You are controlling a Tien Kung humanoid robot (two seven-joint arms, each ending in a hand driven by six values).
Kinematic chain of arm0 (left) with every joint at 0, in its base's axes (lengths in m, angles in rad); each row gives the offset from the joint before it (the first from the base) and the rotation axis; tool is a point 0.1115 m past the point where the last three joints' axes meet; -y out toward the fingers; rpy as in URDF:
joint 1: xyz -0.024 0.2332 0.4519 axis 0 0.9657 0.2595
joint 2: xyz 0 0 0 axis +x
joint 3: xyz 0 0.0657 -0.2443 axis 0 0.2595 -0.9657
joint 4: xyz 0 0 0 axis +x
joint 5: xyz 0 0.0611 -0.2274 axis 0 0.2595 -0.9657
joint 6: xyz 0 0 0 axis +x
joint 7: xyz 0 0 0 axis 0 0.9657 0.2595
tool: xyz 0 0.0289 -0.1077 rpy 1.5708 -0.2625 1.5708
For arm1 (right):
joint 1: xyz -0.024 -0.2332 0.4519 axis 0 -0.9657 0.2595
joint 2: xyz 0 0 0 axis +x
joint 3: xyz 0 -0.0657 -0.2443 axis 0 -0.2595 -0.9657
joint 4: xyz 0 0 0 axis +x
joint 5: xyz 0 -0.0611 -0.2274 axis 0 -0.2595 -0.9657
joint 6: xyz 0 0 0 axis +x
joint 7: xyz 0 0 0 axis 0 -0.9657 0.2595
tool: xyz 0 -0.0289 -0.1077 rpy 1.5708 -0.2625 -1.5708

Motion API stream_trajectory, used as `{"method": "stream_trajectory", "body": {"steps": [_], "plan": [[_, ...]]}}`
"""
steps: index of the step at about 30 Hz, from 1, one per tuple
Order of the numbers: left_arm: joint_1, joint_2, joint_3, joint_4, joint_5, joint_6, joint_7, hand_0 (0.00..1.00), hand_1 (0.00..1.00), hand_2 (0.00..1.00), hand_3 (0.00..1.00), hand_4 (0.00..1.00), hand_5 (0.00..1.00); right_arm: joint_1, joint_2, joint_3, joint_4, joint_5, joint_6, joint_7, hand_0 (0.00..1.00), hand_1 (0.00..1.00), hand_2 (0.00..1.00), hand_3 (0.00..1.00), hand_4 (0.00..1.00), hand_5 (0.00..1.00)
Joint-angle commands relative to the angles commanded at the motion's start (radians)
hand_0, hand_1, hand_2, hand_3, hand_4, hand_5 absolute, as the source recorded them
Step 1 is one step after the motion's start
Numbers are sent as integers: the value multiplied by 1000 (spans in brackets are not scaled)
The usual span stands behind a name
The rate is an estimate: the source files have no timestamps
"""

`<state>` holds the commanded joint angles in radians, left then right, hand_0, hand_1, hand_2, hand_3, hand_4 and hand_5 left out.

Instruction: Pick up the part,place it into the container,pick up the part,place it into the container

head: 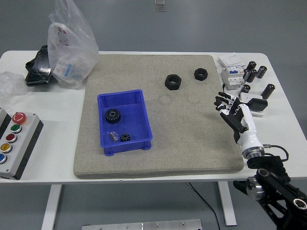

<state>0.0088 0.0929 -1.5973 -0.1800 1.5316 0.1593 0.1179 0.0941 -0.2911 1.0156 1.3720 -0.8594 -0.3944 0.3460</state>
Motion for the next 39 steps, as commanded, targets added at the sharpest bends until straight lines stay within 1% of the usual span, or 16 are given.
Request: {"method": "stream_trajectory", "body": {"steps": [17,18,20,23,24,32,39], "plan": [[-11,22,14,0,0,-6,-9,627,566,556,617,709,265,-24,4,55,24,-5,-15,15,785,712,732,690,687,354],[-10,23,15,0,-1,-6,-9,627,566,556,617,709,265,-27,4,59,27,-7,-17,16,782,716,733,689,697,388],[-9,25,15,0,-5,-6,-10,627,566,556,617,709,265,-30,5,67,33,-11,-19,16,782,716,733,689,697,388],[-8,26,15,0,-10,-6,-13,627,566,556,617,709,265,-35,8,79,38,-13,-22,19,782,716,733,689,697,388],[-7,26,15,0,-12,-6,-13,627,566,556,617,709,265,-36,8,82,38,-12,-22,20,779,718,733,689,707,410],[-8,22,18,0,-14,-7,-15,627,566,556,616,709,265,-38,12,91,33,-4,-28,27,778,718,732,688,708,412],[-14,25,20,0,-16,-8,-18,627,566,556,616,709,265,-39,16,104,35,-8,-34,29,778,714,732,688,706,415]]}}
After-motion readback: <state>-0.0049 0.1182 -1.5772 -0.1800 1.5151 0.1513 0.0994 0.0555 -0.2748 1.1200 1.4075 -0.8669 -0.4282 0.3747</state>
